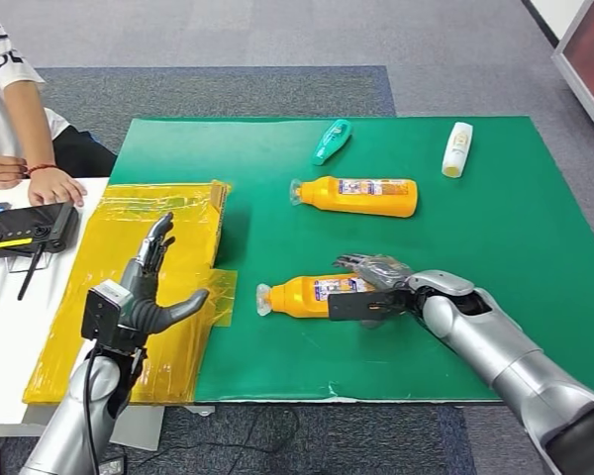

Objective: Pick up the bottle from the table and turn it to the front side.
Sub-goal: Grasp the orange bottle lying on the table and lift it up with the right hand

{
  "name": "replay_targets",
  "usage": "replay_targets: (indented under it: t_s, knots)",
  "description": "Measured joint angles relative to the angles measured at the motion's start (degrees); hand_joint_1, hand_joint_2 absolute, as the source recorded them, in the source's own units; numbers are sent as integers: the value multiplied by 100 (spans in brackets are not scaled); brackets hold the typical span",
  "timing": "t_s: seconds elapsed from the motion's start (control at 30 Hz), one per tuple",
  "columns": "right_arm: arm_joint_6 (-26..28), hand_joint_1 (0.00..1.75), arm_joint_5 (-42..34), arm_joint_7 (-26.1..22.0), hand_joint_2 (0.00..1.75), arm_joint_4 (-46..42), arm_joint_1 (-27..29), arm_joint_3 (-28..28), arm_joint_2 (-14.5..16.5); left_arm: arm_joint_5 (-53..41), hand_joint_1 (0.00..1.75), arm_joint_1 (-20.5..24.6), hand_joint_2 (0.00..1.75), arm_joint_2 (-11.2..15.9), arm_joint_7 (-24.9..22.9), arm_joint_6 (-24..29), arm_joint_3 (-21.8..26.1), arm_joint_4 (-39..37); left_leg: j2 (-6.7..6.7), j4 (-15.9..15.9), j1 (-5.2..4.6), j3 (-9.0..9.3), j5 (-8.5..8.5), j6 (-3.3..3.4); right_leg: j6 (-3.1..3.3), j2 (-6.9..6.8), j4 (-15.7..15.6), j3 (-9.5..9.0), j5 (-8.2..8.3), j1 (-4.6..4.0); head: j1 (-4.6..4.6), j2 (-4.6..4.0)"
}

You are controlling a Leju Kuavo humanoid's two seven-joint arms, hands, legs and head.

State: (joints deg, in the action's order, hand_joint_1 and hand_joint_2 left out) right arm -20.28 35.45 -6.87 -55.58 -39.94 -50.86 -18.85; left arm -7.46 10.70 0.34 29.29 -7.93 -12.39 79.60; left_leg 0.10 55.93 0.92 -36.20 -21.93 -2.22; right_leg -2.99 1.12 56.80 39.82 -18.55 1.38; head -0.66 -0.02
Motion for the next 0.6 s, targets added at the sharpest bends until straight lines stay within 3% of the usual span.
replay_targets:
  t_s: [0.6]
  knots:
    - [81, 0, 67, 439, 175, 210, -38, -288, -154, 25, 0, -71, 175, 41, -7, 22, 165, 102, 0, 0, 0, 0, 0, 0, 0, 0, -1, 0, 0, 0, 0, -1]
